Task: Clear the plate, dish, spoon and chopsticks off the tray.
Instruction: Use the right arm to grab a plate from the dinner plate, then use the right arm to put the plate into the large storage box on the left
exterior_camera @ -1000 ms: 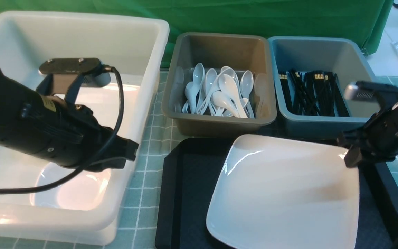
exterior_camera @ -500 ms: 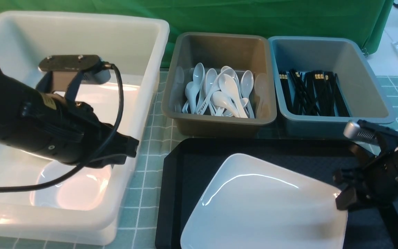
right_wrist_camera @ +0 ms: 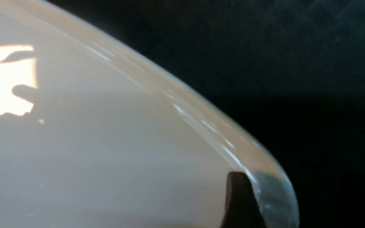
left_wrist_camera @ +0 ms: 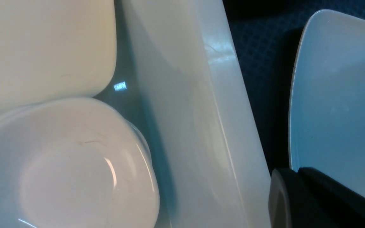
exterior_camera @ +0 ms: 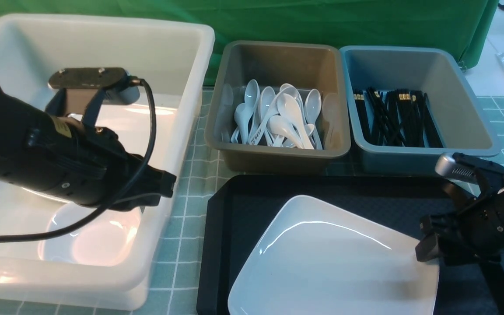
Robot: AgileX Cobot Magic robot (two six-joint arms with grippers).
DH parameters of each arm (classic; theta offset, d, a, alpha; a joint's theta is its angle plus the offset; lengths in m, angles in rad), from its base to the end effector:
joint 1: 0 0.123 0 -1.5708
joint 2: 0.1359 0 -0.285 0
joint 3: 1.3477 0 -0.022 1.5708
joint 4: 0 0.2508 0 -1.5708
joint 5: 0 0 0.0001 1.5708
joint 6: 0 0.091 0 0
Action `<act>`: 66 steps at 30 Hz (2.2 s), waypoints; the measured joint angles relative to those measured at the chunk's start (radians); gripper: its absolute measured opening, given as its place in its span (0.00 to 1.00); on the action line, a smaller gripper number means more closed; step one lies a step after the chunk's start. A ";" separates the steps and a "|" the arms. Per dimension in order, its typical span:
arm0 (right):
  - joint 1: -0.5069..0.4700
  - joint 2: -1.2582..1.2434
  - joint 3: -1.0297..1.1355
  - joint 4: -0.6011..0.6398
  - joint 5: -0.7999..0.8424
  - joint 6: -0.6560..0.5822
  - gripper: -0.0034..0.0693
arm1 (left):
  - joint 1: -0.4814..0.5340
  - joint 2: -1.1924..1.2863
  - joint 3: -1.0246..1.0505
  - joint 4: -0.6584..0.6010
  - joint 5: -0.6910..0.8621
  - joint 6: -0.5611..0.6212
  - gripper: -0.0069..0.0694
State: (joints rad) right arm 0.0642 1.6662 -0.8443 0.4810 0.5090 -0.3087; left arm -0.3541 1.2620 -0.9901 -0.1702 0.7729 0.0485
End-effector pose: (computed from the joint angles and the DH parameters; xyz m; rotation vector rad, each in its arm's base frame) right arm 0.2968 0.0397 0.1661 0.0155 2.7660 0.3627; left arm 0.2345 -0.0982 0.3057 0.4027 2.5097 -0.3204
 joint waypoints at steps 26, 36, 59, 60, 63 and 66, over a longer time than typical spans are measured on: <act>0.061 -0.011 -0.009 0.037 -0.028 -0.045 0.33 | 0.000 0.000 0.000 -0.009 0.026 0.005 0.10; 0.064 -0.332 -0.008 0.038 -0.023 -0.046 0.14 | 0.000 0.000 0.000 -0.009 0.007 0.005 0.10; 0.066 -0.404 -0.230 0.039 0.144 -0.064 0.13 | 0.031 0.000 0.000 0.010 -0.009 -0.022 0.10; 0.066 -0.404 -0.248 0.043 0.149 -0.069 0.13 | 0.044 0.000 0.000 0.010 -0.009 -0.024 0.10; 0.068 -0.404 -0.291 0.049 0.158 -0.072 0.13 | 0.095 -0.003 0.000 0.006 -0.009 -0.030 0.10; 0.068 -0.396 -0.366 0.057 0.163 -0.071 0.13 | 0.175 -0.020 0.000 0.004 -0.007 -0.030 0.10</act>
State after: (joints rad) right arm 0.1323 1.2699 -1.2104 0.5379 0.6725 -0.3800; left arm -0.1793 1.2422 -0.9901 -0.1657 0.7662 0.0185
